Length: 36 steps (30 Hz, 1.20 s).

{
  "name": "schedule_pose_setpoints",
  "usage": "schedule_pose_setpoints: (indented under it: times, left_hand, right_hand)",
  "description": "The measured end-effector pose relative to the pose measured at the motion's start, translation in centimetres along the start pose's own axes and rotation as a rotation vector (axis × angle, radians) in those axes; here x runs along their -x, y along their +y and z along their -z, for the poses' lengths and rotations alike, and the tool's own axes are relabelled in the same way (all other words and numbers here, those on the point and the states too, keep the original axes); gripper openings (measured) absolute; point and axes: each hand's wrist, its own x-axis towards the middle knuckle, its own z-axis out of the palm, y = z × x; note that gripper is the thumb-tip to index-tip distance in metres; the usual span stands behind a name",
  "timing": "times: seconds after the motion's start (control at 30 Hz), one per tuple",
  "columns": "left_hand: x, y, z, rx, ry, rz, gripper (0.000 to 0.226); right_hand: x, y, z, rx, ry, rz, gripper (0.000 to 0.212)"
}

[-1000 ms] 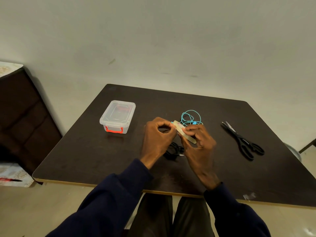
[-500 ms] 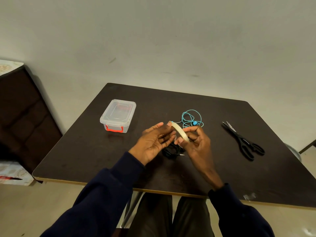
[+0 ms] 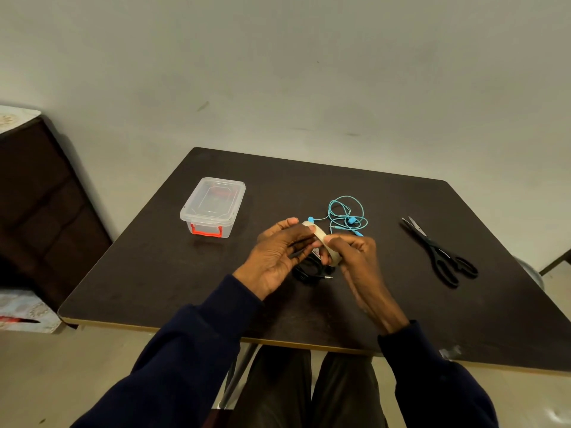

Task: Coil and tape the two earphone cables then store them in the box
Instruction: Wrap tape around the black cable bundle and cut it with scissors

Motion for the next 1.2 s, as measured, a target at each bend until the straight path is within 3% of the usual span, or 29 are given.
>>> schedule_pose_setpoints:
  times: [0.1,0.5,0.63,0.73,1.2]
  left_hand:
    - [-0.1,0.0,0.1,0.0,0.017,-0.004,0.036]
    - [-0.1,-1.2,-0.6,-0.032,0.085,-0.037,0.032]
    - [0.1,0.0,-0.2,-0.005,0.082,-0.01,0.02]
    - [0.3,0.7,0.0,0.0,0.072,0.031,0.013]
    - [0.4,0.4,0.1,-0.011,0.029,0.062,0.03]
  right_hand:
    - [0.0,0.1,0.0,-0.011,0.001,-0.009,0.026]
    - [-0.1,-0.3,-1.1,-0.022,0.148,-0.002,0.023]
    - [-0.1,-0.1,0.0,-0.258,-0.121,-0.074,0.036]
    - [0.2,-0.2,0.9,-0.275,-0.281,-0.092,0.037]
    - [0.6,0.9,0.7,-0.22,-0.118,-0.013,0.023]
